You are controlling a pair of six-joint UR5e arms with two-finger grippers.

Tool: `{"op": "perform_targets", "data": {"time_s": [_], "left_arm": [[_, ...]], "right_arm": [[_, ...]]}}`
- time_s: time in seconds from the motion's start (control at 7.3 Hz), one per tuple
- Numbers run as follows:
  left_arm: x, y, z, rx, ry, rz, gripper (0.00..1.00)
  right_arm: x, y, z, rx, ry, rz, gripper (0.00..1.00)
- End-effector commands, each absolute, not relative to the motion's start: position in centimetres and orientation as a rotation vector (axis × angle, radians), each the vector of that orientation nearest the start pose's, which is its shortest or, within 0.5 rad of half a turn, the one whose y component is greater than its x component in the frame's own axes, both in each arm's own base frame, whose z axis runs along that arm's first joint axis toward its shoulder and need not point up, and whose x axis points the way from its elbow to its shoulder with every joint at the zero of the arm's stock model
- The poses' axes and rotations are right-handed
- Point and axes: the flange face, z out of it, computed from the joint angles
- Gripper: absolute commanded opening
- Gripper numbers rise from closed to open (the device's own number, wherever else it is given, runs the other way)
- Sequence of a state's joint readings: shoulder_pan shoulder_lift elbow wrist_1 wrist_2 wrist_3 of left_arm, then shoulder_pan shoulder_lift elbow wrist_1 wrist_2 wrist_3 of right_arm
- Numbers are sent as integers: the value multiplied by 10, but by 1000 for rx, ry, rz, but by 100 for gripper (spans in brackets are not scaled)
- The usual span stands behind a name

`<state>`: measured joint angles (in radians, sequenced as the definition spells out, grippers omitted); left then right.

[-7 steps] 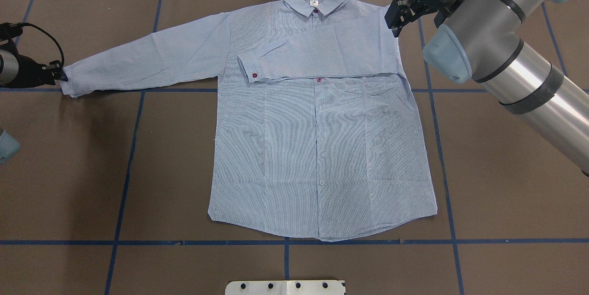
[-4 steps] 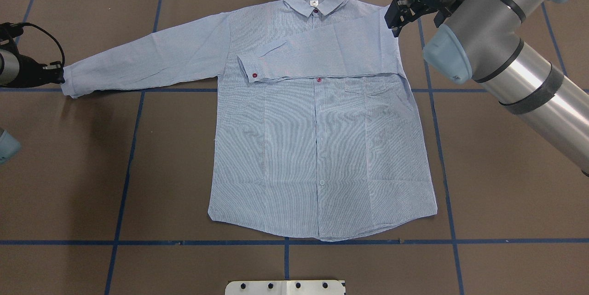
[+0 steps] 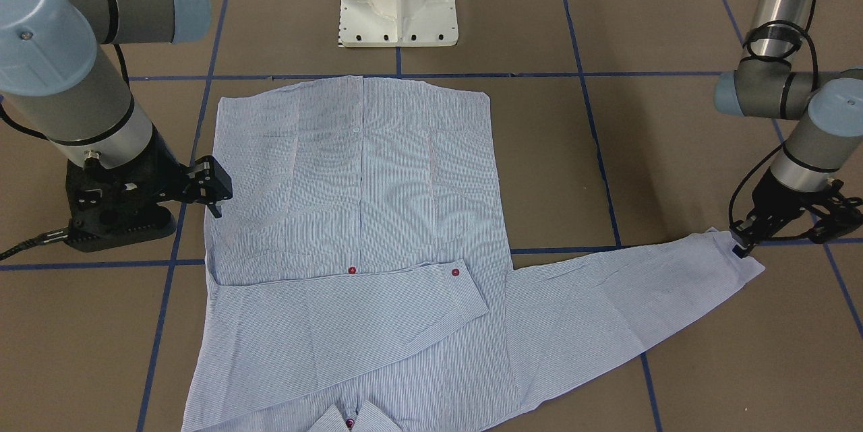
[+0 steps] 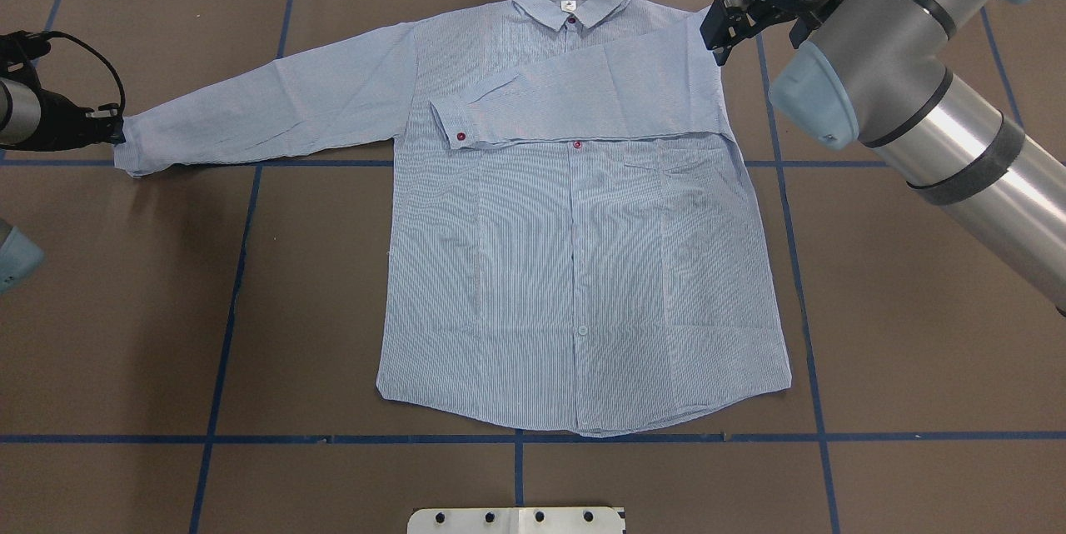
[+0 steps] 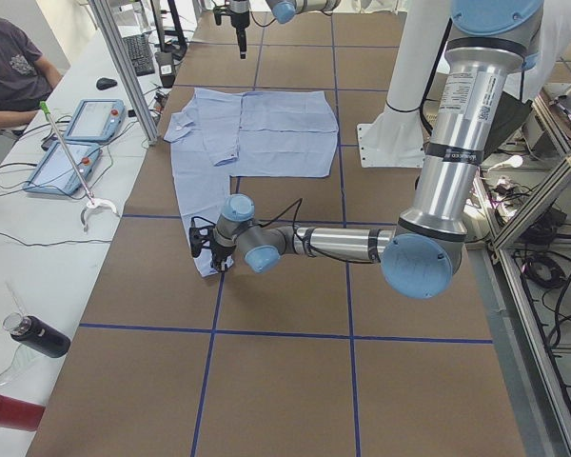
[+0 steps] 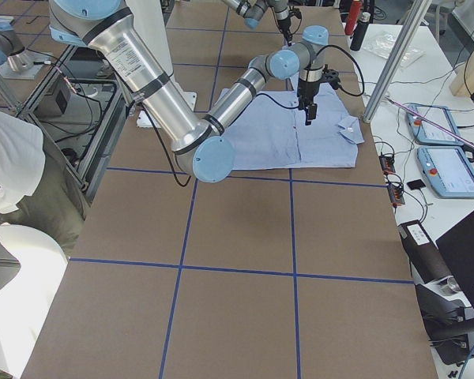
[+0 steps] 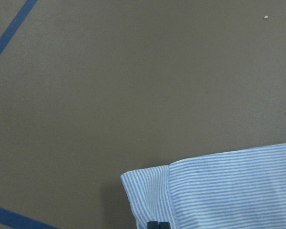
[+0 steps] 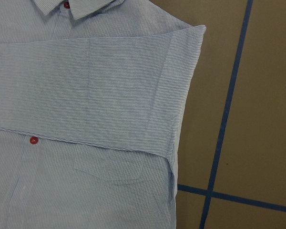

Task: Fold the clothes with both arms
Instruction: 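Release the sleeve and raise the right gripper while the left gripper grasps the other cuff, then carry the cuff with the left gripper across the shirt front and release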

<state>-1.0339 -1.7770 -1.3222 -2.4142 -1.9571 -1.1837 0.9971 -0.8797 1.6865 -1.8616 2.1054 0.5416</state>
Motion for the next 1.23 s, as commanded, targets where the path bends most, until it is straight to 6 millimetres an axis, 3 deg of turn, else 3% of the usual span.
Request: {"op": "perform_targets", "data": {"time_s": [0.0, 0.27, 0.41, 0.55, 0.69, 0.96, 1.1], "left_arm": [[232, -601, 490, 227, 839, -470, 0], [246, -622, 360, 195, 819, -487, 0], [266, -632, 310, 159, 870, -543, 0], [310, -631, 266, 117, 930, -563, 0], [362, -626, 235, 79, 958, -548, 0], [447, -656, 151, 27, 1007, -570, 0], [467, -655, 130, 30, 1052, -554, 0]], "right_arm": [[-280, -594, 257, 135, -702, -158, 100], [-268, -588, 278, 122, -691, -151, 100], [-256, -586, 288, 138, -682, -189, 100], [-240, -582, 303, 149, -670, -219, 100], [-228, -583, 317, 153, -659, -242, 100], [-213, -585, 326, 143, -685, -250, 100], [-203, -587, 325, 130, -721, -237, 100]]}}
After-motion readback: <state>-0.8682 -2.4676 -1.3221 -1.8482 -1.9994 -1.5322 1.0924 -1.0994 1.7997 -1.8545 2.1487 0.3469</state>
